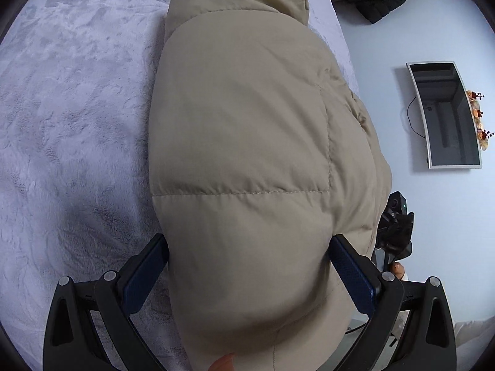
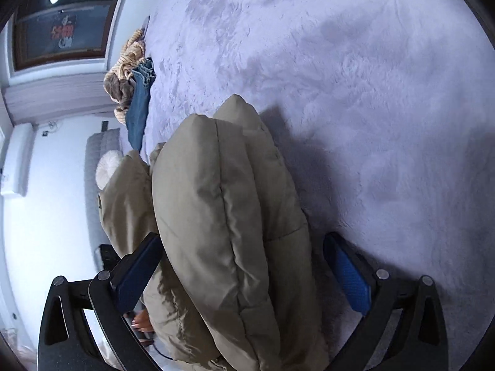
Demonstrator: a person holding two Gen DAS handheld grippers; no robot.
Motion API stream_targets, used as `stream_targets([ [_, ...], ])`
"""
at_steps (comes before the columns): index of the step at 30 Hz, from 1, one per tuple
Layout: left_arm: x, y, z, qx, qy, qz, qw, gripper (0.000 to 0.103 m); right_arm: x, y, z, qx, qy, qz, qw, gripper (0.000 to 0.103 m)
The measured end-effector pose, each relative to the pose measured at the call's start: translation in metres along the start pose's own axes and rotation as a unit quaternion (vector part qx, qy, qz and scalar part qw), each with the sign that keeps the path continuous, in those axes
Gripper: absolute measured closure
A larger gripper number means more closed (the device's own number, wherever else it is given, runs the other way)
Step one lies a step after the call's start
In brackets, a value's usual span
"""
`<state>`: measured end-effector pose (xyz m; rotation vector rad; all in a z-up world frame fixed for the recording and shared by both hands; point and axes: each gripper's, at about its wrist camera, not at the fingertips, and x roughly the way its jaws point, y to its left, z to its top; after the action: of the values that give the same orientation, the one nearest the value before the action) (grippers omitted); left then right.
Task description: Fold large clothes
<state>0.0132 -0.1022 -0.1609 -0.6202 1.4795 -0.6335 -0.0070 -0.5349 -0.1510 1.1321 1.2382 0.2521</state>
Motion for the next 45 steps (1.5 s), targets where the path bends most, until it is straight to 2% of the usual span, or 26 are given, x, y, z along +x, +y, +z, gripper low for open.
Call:
stream_targets([
  [2,0.004,0.003,0.005,0.000,0.004,-0.012,0.9999,0.001,0.004,0.007,0.001,-0.003,0.015,0.061,0.998,0.000],
  [4,0.009,0.007,0.011,-0.005,0.007,-0.021,0.9997,0.001,0.006,0.023,0.000,-0.030,0.034,0.084,0.995,0.000],
  [7,0.019,0.011,0.021,-0.009,0.012,-0.037,0.9992,0.001,0.011,0.055,-0.004,-0.100,0.068,0.041,0.992,0.000],
  [9,0.029,0.010,0.027,-0.011,0.016,-0.041,0.9990,0.000,0.022,0.068,-0.004,-0.140,0.093,-0.012,0.986,0.000],
  [12,0.044,0.002,0.032,-0.011,0.020,-0.037,0.9991,0.000,0.044,0.066,0.003,-0.153,0.121,-0.074,0.978,0.000],
  [13,0.048,-0.003,0.033,-0.008,0.019,-0.028,0.9994,0.000,0.049,0.061,0.005,-0.147,0.126,-0.079,0.978,0.000],
  [16,0.054,-0.018,0.033,0.000,0.012,0.012,0.9998,0.000,0.064,0.044,0.013,-0.117,0.136,-0.055,0.982,0.000],
  [20,0.056,-0.044,0.033,0.025,-0.009,0.079,0.9965,0.000,0.075,0.041,0.009,-0.106,0.133,-0.043,0.984,0.000],
  [26,0.053,-0.077,0.032,0.059,-0.029,0.128,0.9895,0.009,0.077,0.044,0.005,-0.072,0.138,-0.037,0.987,0.001],
  [27,0.051,-0.078,0.032,0.063,-0.032,0.133,0.9886,0.009,0.076,0.044,0.004,-0.069,0.137,-0.034,0.987,0.004],
  [28,0.051,-0.082,0.032,0.067,-0.035,0.138,0.9876,0.011,0.076,0.045,0.003,-0.068,0.137,-0.034,0.988,0.012],
  [31,0.050,-0.091,0.034,0.075,-0.036,0.139,0.9867,0.013,0.070,0.048,-0.003,-0.056,0.127,-0.027,0.990,0.032],
  [34,0.042,-0.095,0.038,0.093,-0.038,0.128,0.9868,0.014,0.062,0.055,-0.013,-0.053,0.114,-0.014,0.992,0.045],
  [39,0.014,-0.089,0.057,0.131,-0.042,0.112,0.9841,0.014,0.058,0.076,-0.030,-0.056,0.085,-0.006,0.995,0.047],
  [45,-0.030,-0.077,0.095,0.148,-0.051,0.111,0.9815,0.014,0.082,0.118,-0.046,-0.060,0.052,-0.003,0.997,0.047],
])
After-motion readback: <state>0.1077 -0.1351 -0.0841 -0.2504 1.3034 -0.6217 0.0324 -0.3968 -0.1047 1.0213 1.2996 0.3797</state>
